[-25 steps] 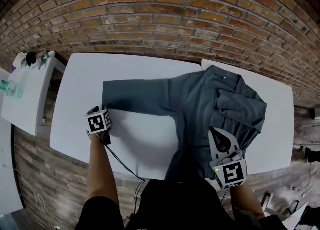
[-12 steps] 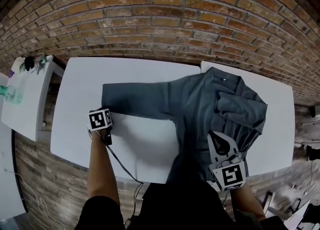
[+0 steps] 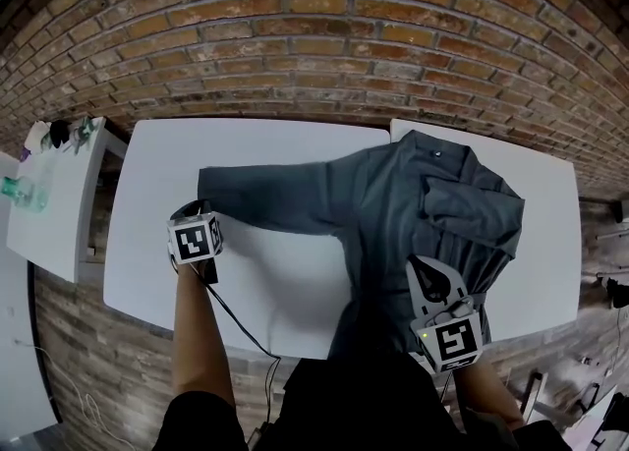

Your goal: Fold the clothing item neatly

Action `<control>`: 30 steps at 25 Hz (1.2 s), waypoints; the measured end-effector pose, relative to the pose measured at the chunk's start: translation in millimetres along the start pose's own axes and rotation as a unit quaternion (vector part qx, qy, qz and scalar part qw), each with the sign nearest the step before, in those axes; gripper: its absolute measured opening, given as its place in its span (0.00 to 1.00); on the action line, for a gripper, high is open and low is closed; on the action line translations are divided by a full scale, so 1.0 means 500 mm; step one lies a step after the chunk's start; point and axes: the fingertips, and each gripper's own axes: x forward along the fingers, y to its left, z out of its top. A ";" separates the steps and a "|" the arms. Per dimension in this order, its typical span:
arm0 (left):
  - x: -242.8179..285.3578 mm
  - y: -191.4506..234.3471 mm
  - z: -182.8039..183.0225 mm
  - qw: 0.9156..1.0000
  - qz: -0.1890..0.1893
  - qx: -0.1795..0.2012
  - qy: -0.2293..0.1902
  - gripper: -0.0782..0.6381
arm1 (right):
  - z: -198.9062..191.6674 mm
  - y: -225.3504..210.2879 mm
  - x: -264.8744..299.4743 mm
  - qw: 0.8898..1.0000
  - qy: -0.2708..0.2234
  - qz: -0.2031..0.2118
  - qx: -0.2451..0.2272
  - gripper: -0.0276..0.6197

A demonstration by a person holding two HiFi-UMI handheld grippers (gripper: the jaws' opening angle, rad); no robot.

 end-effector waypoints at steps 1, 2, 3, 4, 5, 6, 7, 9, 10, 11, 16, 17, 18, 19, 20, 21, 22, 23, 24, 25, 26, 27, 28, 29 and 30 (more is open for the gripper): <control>-0.011 -0.009 0.017 1.000 -0.002 0.005 -0.010 0.17 | 0.002 0.000 -0.002 1.000 -0.002 0.000 -0.002 0.05; -0.023 -0.020 0.035 1.000 -0.003 0.010 -0.022 0.17 | 0.003 0.000 -0.005 1.000 -0.003 -0.001 -0.002 0.05; -0.035 -0.033 0.053 0.999 -0.006 0.015 -0.034 0.17 | 0.003 -0.001 -0.009 1.000 -0.004 -0.002 -0.001 0.05; -0.046 -0.048 0.072 0.999 -0.011 0.019 -0.045 0.17 | 0.002 -0.002 -0.014 1.000 -0.005 -0.004 0.001 0.05; -0.058 -0.067 0.090 0.998 -0.019 0.024 -0.056 0.17 | 0.001 -0.004 -0.020 1.000 -0.005 -0.007 0.000 0.05; -0.068 -0.088 0.107 0.997 -0.031 0.030 -0.068 0.17 | -0.002 -0.008 -0.028 1.000 -0.005 -0.010 -0.002 0.05; -0.079 -0.113 0.124 0.995 -0.044 0.035 -0.079 0.17 | -0.005 -0.013 -0.036 1.000 -0.004 -0.014 -0.003 0.05; -0.101 -0.167 0.157 0.991 -0.067 0.052 -0.100 0.17 | -0.011 -0.026 -0.056 1.000 -0.005 -0.025 0.002 0.05; -0.112 -0.193 0.173 0.989 -0.075 0.063 -0.109 0.17 | -0.015 -0.032 -0.067 0.999 -0.004 -0.031 0.007 0.05; -0.125 -0.221 0.188 0.987 -0.084 0.072 -0.118 0.17 | -0.020 -0.038 -0.078 0.999 -0.004 -0.036 0.011 0.05; -0.198 -0.366 0.253 0.973 -0.139 0.095 -0.160 0.17 | -0.054 -0.065 -0.146 0.999 0.005 -0.051 0.015 0.05; -0.209 -0.397 0.268 0.969 -0.150 0.104 -0.169 0.17 | -0.061 -0.071 -0.160 0.998 0.005 -0.059 0.019 0.05; -0.220 -0.429 0.283 0.964 -0.159 0.114 -0.177 0.17 | -0.069 -0.079 -0.175 0.997 0.005 -0.067 0.022 0.05; -0.231 -0.460 0.294 0.961 -0.168 0.124 -0.184 0.17 | -0.076 -0.088 -0.190 0.997 0.006 -0.075 0.026 0.05; -0.241 -0.490 0.302 0.957 -0.175 0.132 -0.189 0.17 | -0.083 -0.097 -0.205 0.996 0.007 -0.081 0.028 0.05; -0.250 -0.520 0.308 0.954 -0.182 0.139 -0.192 0.17 | -0.091 -0.106 -0.220 0.996 0.008 -0.088 0.031 0.05; -0.257 -0.551 0.313 0.951 -0.190 0.147 -0.194 0.17 | -0.098 -0.115 -0.236 0.995 0.009 -0.095 0.034 0.05; -0.263 -0.581 0.317 0.948 -0.198 0.153 -0.195 0.17 | -0.105 -0.124 -0.252 0.994 0.010 -0.103 0.037 0.05; -0.267 -0.613 0.320 0.945 -0.206 0.160 -0.195 0.17 | -0.112 -0.133 -0.269 0.993 0.012 -0.110 0.040 0.05; -0.270 -0.644 0.321 0.943 -0.213 0.167 -0.194 0.17 | -0.120 -0.144 -0.285 0.992 0.013 -0.118 0.043 0.05; -0.273 -0.678 0.322 0.940 -0.221 0.174 -0.192 0.17 | -0.129 -0.155 -0.303 0.991 0.016 -0.126 0.047 0.05; -0.273 -0.713 0.322 0.937 -0.229 0.183 -0.190 0.17 | -0.140 -0.165 -0.321 0.989 0.019 -0.135 0.052 0.05; -0.273 -0.749 0.321 0.933 -0.237 0.193 -0.188 0.17 | -0.150 -0.176 -0.339 0.988 0.022 -0.144 0.057 0.05; -0.273 -0.783 0.319 0.930 -0.245 0.202 -0.185 0.17 | -0.162 -0.185 -0.357 0.986 0.025 -0.153 0.063 0.05; -0.271 -0.815 0.315 0.927 -0.251 0.210 -0.182 0.17 | -0.172 -0.194 -0.374 0.984 0.027 -0.160 0.068 0.05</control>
